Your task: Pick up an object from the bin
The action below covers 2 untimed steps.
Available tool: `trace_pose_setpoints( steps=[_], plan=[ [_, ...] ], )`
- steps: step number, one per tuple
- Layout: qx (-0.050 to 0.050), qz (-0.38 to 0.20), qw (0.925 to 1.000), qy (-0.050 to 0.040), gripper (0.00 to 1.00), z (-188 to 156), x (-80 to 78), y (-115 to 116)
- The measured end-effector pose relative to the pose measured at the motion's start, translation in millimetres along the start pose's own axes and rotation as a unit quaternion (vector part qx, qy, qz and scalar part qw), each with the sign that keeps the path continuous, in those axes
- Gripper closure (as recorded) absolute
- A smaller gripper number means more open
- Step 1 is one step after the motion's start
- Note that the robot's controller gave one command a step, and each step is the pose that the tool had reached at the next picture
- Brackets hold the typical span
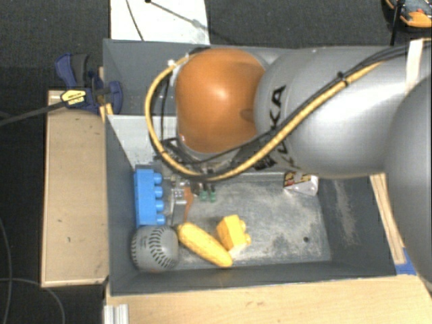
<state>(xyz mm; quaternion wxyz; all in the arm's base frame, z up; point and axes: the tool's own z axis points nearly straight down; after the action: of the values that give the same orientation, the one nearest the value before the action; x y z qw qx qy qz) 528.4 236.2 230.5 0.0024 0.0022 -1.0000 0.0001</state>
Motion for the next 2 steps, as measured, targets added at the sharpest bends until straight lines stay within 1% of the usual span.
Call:
trace_pose_setpoints(
  steps=[1,2],
  plan=[
    [-0.001,0.003,1.0,-0.0037,0.0,-5,-1.6,-2],
    [-0.001,-0.021,0.9998,-0.0049,0.0,72,22.0,-29]
  ],
)
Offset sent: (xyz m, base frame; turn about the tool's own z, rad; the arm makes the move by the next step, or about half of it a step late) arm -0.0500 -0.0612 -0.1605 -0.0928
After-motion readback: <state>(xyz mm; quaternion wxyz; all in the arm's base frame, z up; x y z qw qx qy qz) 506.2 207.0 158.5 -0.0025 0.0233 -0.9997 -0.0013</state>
